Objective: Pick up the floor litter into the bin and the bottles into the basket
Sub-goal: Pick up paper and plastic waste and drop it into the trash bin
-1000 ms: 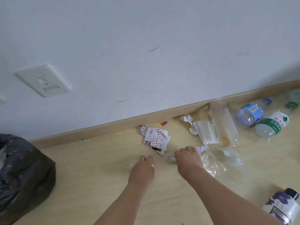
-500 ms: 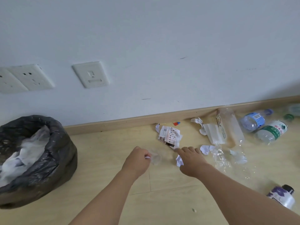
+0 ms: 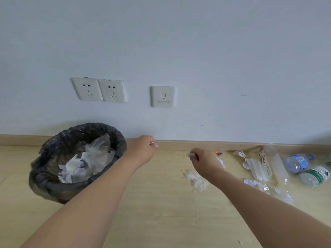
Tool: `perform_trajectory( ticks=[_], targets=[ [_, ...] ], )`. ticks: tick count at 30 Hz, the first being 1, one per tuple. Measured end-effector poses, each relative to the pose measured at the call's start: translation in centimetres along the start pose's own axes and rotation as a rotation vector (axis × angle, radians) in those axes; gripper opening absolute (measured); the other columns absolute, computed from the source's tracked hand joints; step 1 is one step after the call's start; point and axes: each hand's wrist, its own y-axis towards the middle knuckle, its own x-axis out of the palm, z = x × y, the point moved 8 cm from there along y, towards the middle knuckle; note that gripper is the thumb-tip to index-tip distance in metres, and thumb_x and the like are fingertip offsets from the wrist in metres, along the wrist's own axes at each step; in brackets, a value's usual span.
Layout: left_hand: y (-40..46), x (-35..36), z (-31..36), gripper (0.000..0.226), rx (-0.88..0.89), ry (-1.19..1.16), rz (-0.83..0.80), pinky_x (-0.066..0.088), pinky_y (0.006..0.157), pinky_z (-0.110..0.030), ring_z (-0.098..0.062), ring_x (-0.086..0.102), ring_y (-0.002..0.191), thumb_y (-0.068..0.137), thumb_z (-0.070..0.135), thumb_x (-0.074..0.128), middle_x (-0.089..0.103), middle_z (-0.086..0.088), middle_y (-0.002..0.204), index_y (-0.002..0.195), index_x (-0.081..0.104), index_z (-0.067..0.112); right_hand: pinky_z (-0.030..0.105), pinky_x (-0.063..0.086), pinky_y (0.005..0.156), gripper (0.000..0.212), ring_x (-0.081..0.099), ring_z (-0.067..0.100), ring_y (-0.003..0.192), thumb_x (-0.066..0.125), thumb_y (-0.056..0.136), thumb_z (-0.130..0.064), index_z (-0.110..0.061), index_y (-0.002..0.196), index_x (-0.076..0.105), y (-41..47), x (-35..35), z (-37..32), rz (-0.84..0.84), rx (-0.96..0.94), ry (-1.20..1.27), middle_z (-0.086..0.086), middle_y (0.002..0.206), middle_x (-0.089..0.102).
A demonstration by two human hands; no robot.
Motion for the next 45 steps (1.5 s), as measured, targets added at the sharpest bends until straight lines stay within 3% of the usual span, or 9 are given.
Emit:
perform_trajectory(
  ticks=[5,9,13,17,25,33,38,41,45],
  targets=[
    [0.3,-11.1,-7.6,0.022,-0.146,-0.036,0.238,0.040,0.074,-0.030,-0.023,0.055,0.088,0.099,0.015,0.039,0.058,-0.005,0.092,0.088,0.058,0.012,0.022,0.039,0.055,0.025,0.048,0.004,0.056,0.043,0.099,-0.032,-0.021,0.100,0.065,2.6,-0.2,-14.7,0.037,-0.178,0.178,-0.016,0.064,0.052],
    [-1.2,-15.6,-16.5,0.028,-0.335,-0.075,0.248,0.039,0.059,-0.030,-0.023,0.049,0.065,0.098,0.008,0.041,0.052,-0.007,0.073,0.073,0.054,0.007,0.029,0.047,0.067,0.023,0.058,0.015,0.076,0.041,0.098,-0.028,-0.025,0.098,0.064,3.6,3.4,-26.4,-0.002,-0.386,0.087,-0.010,0.084,0.062],
    [-2.7,-15.3,-22.4,0.028,-0.414,0.040,0.042,0.047,0.091,-0.036,-0.028,0.054,0.103,0.097,0.015,0.035,0.056,-0.009,0.119,0.110,0.060,0.007,0.038,0.038,0.099,0.034,0.054,0.025,0.112,0.044,0.092,-0.025,-0.031,0.123,0.056,4.0,11.1,-31.6,-0.147,-0.460,-0.276,0.000,0.119,0.061],
    [-2.7,-17.1,-21.1,0.042,-0.340,0.096,0.219,0.038,0.101,-0.044,-0.035,0.041,0.123,0.095,0.014,0.036,0.046,-0.014,0.136,0.135,0.049,0.009,0.040,0.026,0.106,0.047,0.042,0.024,0.126,0.049,0.089,-0.032,-0.034,0.137,0.045,3.7,12.9,-30.9,-0.154,-0.440,-0.323,-0.004,0.135,0.051],
    [0.4,-10.8,-5.2,0.034,0.096,0.273,0.352,0.045,0.091,-0.042,-0.029,0.049,0.109,0.093,0.016,0.042,0.053,-0.010,0.122,0.125,0.054,0.010,0.035,0.040,0.101,0.039,0.050,0.020,0.119,0.048,0.093,-0.023,-0.023,0.132,0.050,4.7,-0.4,-8.9,0.041,-0.060,-0.151,0.000,0.137,0.048],
    [1.0,15.6,7.0,0.038,0.217,0.273,-0.233,0.047,0.091,-0.040,-0.029,0.055,0.110,0.091,0.018,0.043,0.047,-0.007,0.129,0.128,0.049,0.017,0.032,0.047,0.084,0.049,0.056,0.027,0.107,0.052,0.084,-0.012,-0.011,0.133,0.045,-2.1,-0.5,19.0,-0.134,0.466,-0.128,0.010,0.132,0.044],
    [2.2,26.2,5.5,0.047,0.060,0.464,-0.393,0.047,0.094,-0.041,-0.033,0.050,0.116,0.090,0.029,0.048,0.040,-0.010,0.130,0.137,0.041,0.023,0.033,0.040,0.079,0.026,0.055,0.032,0.108,0.049,0.086,-0.013,-0.015,0.109,0.038,-4.2,7.0,23.8,-0.308,0.486,-0.133,0.007,0.118,0.040],
    [2.2,29.7,3.7,0.045,-0.019,0.532,-0.410,0.045,0.095,-0.039,-0.033,0.046,0.115,0.090,0.029,0.051,0.038,-0.009,0.127,0.133,0.041,0.024,0.031,0.036,0.069,0.028,0.052,0.024,0.075,0.044,0.085,0.003,-0.016,0.097,0.028,-4.0,8.3,25.1,-0.288,0.471,-0.120,0.006,0.110,0.038],
    [1.1,32.3,3.5,0.025,-0.013,0.544,-0.374,0.044,0.091,-0.037,-0.032,0.050,0.110,0.098,0.026,0.043,0.046,-0.010,0.121,0.120,0.046,0.015,0.029,0.035,0.066,0.026,0.043,0.025,0.070,0.039,0.085,0.006,-0.014,0.102,0.043,-3.3,8.6,25.8,-0.266,0.416,-0.051,0.002,0.098,0.034]
  ],
)
